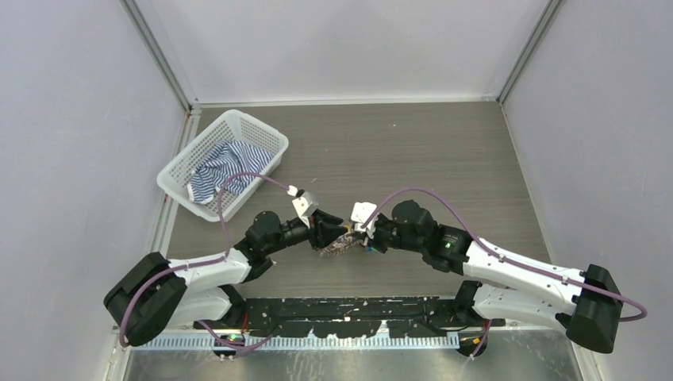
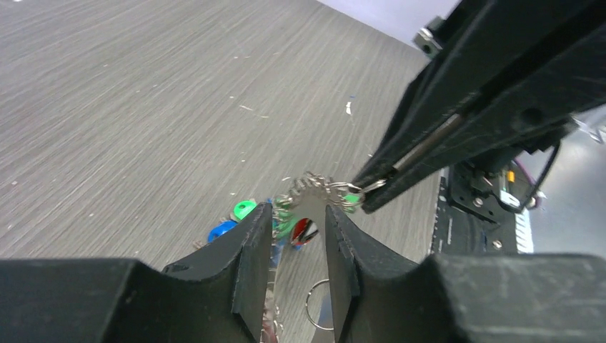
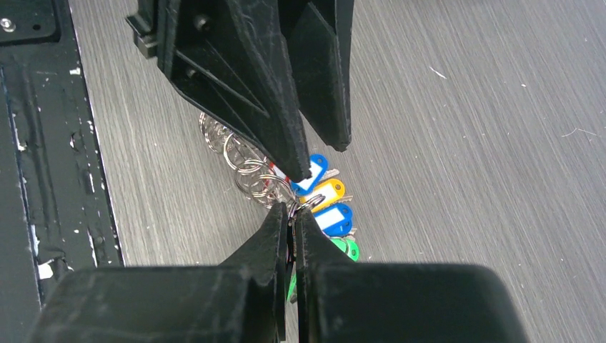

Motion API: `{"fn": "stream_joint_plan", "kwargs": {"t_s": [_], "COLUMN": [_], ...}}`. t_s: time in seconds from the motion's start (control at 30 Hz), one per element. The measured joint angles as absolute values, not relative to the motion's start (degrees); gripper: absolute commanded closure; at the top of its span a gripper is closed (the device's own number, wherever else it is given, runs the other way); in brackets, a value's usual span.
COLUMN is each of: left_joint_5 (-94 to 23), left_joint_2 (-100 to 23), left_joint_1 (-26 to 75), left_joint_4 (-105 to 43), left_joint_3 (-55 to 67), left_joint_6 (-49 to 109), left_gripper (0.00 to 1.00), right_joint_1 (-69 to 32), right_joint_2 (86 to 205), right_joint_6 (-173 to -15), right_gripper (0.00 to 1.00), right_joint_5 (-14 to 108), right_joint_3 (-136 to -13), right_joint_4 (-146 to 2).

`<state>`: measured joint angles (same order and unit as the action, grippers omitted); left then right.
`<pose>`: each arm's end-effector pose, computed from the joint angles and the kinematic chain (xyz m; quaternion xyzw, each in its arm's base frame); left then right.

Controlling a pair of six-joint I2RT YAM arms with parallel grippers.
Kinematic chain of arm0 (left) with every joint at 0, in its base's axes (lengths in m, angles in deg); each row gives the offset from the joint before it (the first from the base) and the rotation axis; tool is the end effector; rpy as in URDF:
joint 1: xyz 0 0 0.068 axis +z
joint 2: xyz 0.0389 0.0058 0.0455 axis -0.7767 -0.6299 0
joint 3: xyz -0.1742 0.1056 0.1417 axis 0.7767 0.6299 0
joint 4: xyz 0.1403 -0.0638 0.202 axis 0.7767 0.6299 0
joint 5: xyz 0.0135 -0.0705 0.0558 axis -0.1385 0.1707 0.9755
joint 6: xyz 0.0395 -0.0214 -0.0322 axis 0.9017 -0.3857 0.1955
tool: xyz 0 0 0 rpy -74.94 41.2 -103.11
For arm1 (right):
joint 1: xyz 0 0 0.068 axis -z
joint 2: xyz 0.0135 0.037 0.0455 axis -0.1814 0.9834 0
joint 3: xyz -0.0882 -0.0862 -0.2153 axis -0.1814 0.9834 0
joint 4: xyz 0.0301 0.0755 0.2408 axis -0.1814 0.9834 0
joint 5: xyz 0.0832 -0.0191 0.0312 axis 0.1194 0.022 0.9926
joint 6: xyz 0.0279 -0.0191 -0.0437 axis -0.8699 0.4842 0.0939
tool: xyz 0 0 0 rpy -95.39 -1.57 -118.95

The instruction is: Remove the keys from the keyring

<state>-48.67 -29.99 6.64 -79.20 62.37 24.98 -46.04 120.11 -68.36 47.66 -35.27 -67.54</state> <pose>0.1548 -0.1704 0.1851 0.2924 0.6467 -0.4662 0.5281 0.1225 0.1950 0.2429 -0.5427 0.6394 0.2326 0.4925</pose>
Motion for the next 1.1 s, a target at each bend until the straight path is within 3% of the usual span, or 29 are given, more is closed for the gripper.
{"fn": "stream_joint_plan", "kwargs": {"t_s": [0.33, 0.63, 0.77, 1.0, 1.1], "left_joint_5": [-60.58, -61.89, -62.24, -48.63, -38.57], "left_joint_2": [-32.68, -37.47, -34.12, -14.41, -13.32], "left_joint_1": [7.21, 7.23, 7.6, 7.65, 8.24], "left_joint_4": [-83.46, -90.81, -90.87, -75.07, -69.5], "left_joint_3": [61.87, 61.87, 61.87, 57.98, 55.16], "left_joint_6": [24.47, 21.87, 19.51, 24.23, 25.89], "left_gripper": [0.64, 0.65, 0.66, 0.65, 0.67], "right_joint_1": [-46.04, -46.04, -46.04, -45.86, -45.14], "right_joint_2": [120.44, 120.15, 119.15, 120.15, 123.54], "right_joint_6": [-65.93, -64.12, -62.35, -57.91, -56.03], "right_gripper": [0.99, 0.99, 0.99, 0.99, 0.99], "right_joint_5": [47.44, 47.33, 46.18, 40.41, 40.03], "right_joint_3": [-35.99, -36.73, -36.78, -34.98, -34.48], "right_joint_4": [-65.05, -63.76, -64.42, -77.62, -84.79]}}
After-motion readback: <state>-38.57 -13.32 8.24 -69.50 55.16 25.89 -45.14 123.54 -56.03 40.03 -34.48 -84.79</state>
